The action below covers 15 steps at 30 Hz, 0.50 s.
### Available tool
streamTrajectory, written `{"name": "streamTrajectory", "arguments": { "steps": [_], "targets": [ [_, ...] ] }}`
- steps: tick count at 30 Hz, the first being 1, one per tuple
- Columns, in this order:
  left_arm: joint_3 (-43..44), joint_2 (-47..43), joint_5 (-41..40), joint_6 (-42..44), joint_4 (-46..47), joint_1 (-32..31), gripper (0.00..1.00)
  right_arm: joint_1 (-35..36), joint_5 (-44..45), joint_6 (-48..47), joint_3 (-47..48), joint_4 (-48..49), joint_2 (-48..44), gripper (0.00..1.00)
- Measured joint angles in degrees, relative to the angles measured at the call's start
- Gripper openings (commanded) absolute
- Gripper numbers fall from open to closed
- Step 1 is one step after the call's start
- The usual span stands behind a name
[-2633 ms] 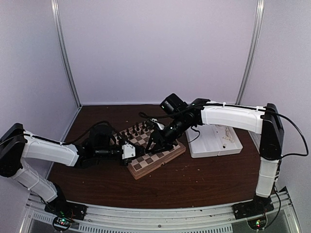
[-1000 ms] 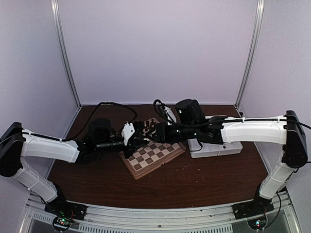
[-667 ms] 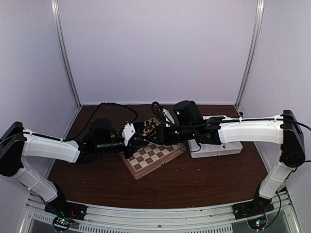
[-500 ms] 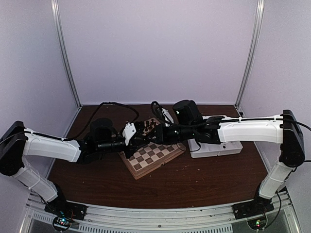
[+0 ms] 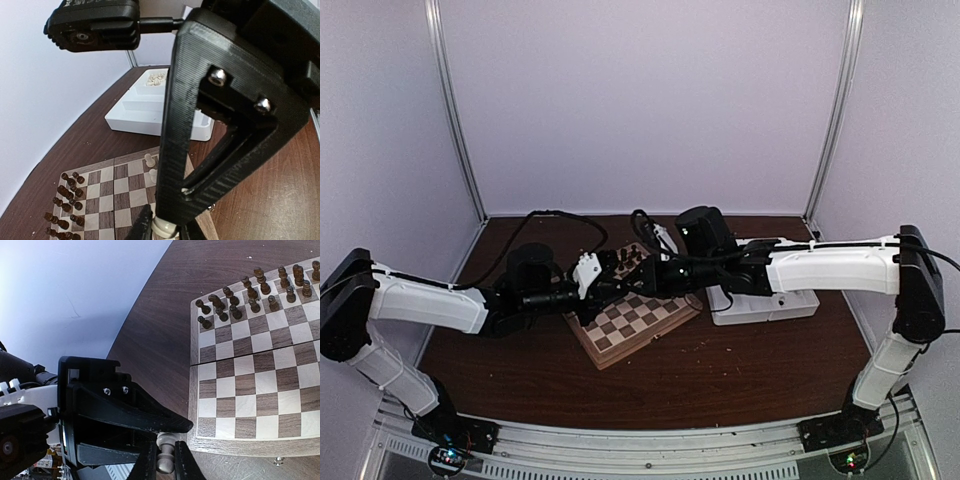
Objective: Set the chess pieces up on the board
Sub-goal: Place the chess piece on the chessboard.
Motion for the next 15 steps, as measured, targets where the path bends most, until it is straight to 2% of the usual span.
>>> {"name": "streamTrajectory", "arguments": {
  "steps": [4,7,12,15],
  "targets": [
    [0.0,0.0,-0.3,-0.2,0.0,0.0,0.25,0.0,0.2,-0.1,0.0,-0.2,0.0,0.04],
    [0.0,0.0,-0.5,-0.4,0.0,0.0,0.35,0.0,0.4,-0.2,0.3,-1.1,0.0,0.03],
    [0.0,-0.1,-0.8,-0.6,0.1,0.0,0.50,-0.3,1.1,-1.4,2.8,-5.4,0.2,0.03],
    [-0.9,-1.2,-0.7,-0.6,0.0,0.0,0.54,-0.7,1.9,-3.3,5.2,-9.5,0.6,0.04]
  ]
}}
